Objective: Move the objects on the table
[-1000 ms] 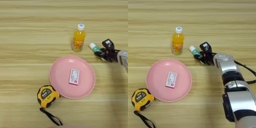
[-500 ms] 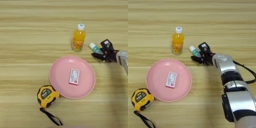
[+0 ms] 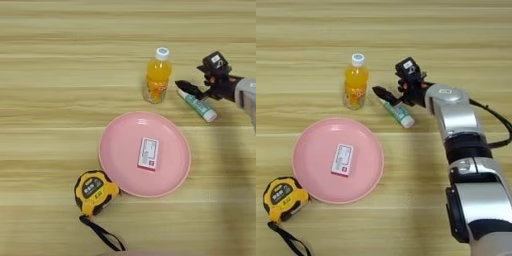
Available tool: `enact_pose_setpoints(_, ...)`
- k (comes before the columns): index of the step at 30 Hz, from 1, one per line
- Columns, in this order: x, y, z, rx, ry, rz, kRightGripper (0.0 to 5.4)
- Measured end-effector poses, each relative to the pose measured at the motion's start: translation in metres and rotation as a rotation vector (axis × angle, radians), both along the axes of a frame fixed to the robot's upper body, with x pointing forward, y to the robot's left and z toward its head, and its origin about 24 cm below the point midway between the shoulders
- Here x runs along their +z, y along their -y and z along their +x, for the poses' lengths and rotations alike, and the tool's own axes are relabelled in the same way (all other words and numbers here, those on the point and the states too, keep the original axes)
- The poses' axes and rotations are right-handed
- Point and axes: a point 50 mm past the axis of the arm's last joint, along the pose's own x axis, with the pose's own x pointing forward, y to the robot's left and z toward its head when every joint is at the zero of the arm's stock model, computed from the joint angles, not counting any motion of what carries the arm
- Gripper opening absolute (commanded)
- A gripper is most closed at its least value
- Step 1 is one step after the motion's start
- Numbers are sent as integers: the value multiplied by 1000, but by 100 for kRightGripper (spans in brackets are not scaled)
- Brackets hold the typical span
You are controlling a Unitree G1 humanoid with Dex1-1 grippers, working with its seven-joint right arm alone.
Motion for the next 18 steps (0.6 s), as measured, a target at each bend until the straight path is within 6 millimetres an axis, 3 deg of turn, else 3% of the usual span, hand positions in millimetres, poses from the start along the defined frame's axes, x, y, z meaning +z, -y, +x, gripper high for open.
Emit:
enact_pose_setpoints(2, 14, 0, -1, 14, 44, 7, 537)
enact_pose_setpoints(9, 63, -4, -16, 92, 214, 18, 537)
enact_pose_setpoints(18, 90, -14, -36, 210, 353, 63, 537)
